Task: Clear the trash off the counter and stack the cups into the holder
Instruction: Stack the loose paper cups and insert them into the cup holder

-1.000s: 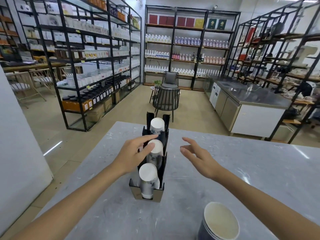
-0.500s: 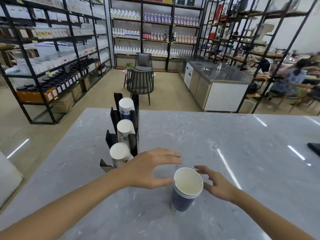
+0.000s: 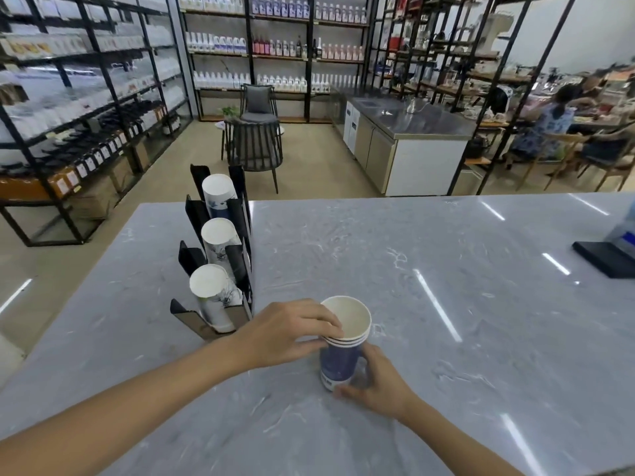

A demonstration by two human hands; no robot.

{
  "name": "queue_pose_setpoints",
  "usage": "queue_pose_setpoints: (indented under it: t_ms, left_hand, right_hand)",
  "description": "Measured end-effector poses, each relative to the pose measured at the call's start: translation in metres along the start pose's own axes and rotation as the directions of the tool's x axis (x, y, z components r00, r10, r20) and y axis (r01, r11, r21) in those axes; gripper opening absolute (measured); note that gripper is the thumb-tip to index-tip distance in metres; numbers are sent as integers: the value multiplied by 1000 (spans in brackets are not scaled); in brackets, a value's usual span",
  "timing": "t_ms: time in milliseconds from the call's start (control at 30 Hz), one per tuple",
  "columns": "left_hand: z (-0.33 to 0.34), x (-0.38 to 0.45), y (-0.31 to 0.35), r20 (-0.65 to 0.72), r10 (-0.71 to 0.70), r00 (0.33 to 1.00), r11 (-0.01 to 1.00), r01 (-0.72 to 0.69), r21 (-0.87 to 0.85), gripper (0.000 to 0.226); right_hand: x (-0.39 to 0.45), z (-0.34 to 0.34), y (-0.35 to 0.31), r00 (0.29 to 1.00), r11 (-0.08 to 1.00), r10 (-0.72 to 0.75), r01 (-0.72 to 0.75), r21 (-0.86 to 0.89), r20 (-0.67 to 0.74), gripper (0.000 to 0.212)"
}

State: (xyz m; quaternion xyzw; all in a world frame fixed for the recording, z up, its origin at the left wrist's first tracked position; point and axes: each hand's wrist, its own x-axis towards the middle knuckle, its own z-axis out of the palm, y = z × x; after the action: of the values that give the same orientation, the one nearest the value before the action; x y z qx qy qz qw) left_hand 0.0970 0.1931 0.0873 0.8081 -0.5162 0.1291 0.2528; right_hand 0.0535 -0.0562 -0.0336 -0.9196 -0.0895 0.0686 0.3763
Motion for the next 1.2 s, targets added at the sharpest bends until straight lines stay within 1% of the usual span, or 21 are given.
queue_pose_setpoints:
  t_ms: [233,433,600,767,933,1033,1133,1200]
  left_hand:
    - [-18,-2,-9,-151,-33,988,998,41,55,23]
    - [-64,5,-19,-277,-50,960,993,77,89,27]
    - [-105,9,-32,-410,-126,903,980,177,89,34]
    - [-142,15,-48,-503,-183,845,969,243,55,34]
    - [-172,17,-62,-571,-226,789,926,355,124,37]
    - [-186,15,-68,-595,-284,752,887,442,135,40]
    - [-197,13,-75,-583,-397,708,842,534,75,44]
    - [-202,13,-82,-566,-458,685,820,571,28,46]
  right_hand:
    - [13,-5,-22,997,994,-62,66,92,-47,75]
    - [42,-24,-71,988,971,-130,144,192,-83,86]
    - [68,-39,-106,978,933,-182,203,296,-98,78]
    - [93,-59,-139,964,904,-231,263,336,-133,71]
    - [115,-77,-168,932,860,-288,353,369,-220,66]
    - [130,-89,-181,903,830,-313,411,377,-296,62]
    - [146,-101,-195,875,794,-310,453,405,-372,61]
    - [156,-111,-208,852,765,-309,487,422,-422,63]
